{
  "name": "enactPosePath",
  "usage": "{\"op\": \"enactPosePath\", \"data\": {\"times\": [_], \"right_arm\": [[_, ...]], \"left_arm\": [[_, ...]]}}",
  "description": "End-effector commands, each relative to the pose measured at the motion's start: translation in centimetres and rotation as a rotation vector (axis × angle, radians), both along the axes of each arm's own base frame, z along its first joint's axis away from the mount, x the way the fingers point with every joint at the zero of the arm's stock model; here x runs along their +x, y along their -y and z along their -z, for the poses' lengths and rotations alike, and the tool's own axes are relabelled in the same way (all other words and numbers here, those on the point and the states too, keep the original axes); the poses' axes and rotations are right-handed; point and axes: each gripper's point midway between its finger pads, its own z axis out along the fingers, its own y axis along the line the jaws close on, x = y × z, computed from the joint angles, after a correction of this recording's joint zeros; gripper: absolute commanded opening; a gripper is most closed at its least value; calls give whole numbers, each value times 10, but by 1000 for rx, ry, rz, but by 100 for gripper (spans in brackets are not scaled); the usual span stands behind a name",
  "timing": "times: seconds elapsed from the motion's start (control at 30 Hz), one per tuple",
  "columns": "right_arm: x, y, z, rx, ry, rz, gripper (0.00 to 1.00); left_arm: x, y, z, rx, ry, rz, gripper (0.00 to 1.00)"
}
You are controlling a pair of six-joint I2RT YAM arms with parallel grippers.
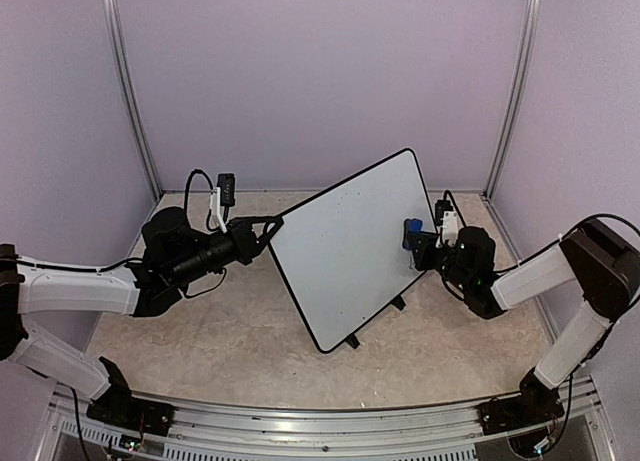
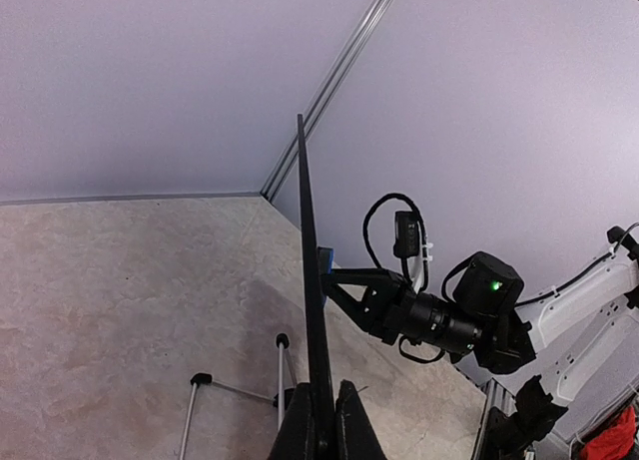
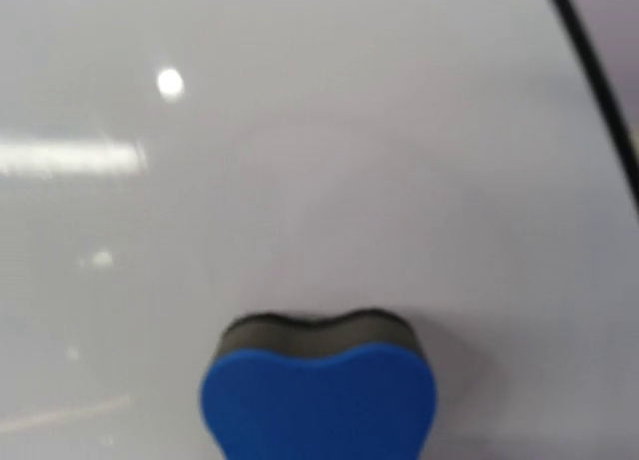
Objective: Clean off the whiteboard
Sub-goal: Erase the whiteboard at the center of the board.
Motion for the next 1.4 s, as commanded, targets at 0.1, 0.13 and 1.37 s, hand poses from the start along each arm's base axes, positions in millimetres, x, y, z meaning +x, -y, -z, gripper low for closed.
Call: {"op": "enactPosePath", "data": {"times": [0.1, 0.13, 1.37], "right_arm": [[7, 9, 10, -59, -19, 29, 22], [4, 10, 17, -56, -31, 28, 22], [-21, 25, 60, -10, -109, 25, 22]], "left_arm": [[-36, 19, 53, 165, -49, 201, 0], [-36, 19, 53, 164, -49, 202, 0], [-37, 20, 53, 158, -52, 210, 0]]}}
